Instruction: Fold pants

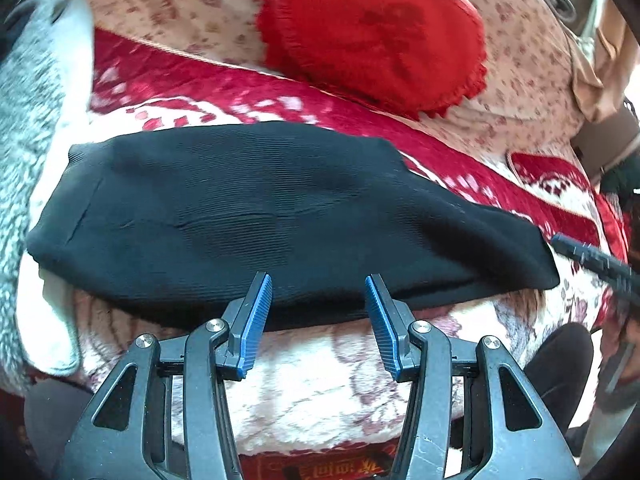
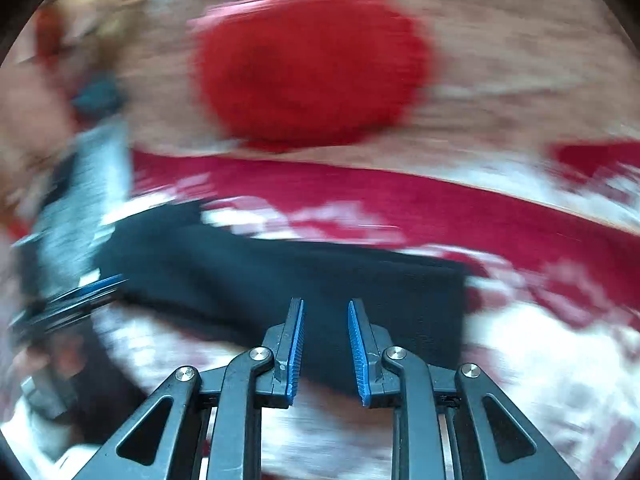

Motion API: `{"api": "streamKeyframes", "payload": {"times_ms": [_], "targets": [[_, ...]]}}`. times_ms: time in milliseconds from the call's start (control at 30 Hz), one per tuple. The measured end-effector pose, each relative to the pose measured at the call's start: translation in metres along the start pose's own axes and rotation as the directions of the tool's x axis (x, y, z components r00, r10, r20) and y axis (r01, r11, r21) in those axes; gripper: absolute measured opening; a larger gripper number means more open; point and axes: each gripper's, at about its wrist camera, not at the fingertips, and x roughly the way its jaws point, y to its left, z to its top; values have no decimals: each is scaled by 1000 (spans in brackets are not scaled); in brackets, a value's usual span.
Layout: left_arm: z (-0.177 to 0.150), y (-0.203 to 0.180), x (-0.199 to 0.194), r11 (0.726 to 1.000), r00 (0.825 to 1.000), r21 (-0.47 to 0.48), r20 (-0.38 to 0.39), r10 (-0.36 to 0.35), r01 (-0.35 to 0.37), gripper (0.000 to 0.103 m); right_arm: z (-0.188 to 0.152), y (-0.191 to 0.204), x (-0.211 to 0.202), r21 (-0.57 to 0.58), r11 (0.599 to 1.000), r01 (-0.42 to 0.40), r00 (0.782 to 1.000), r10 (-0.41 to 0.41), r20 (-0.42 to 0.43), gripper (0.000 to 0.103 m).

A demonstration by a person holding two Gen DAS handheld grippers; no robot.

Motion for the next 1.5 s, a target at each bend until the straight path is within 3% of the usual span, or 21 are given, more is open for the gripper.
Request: {"api": "streamKeyframes", "payload": {"times_ms": [67,133,300,433,600,667,733,800,867,1100,1267,1333,1400,1500], "targets": [[-1,10,-3,1000,1000,-20,3,14,-14,49,-2,38,17,-82,993,-90,996,90,0,21],[-1,22,-7,999,1000,-43,4,29,-29,49,-10,81,39,-211,970,-118,993,119,-8,21],[0,49,-14,993,998,-105,21,59,-56,49,-25,149,82,-460,885,-76,997,69,-33,21],[2,68,-17,986,997,-155,28,70,-64,49,-28,152,110,-570,822,12,998,-46,-45,21],[5,86,-21,976,997,-210,40,66,-56,49,-33,153,121,-621,783,36,997,-71,-33,24],[6,91,-24,973,997,-223,44,67,-55,49,-28,152,124,-597,801,36,997,-67,-30,23],[5,92,-27,973,996,-225,51,70,-57,49,-20,153,124,-549,836,-1,998,-30,-46,5],[4,94,-30,973,995,-221,55,79,-65,49,-18,159,111,-530,847,-51,998,30,-48,5],[4,97,-31,971,995,-229,56,82,-67,49,-21,169,98,-544,836,-63,998,65,-16,5],[2,96,-32,973,994,-215,58,97,-83,49,-34,168,122,-510,860,-16,998,-19,-63,7],[2,117,-38,955,990,-279,71,120,-96,49,-28,168,93,-483,872,-79,997,59,-56,20],[2,133,-41,937,988,-333,77,135,-102,49,-27,183,88,-510,853,-113,993,105,-43,22],[0,145,-42,921,989,-379,74,131,-93,61,-28,203,90,-560,819,-129,990,138,-26,22],[-2,157,-40,907,992,-414,65,110,-73,64,-27,230,108,-637,763,-108,991,132,-9,22]]}}
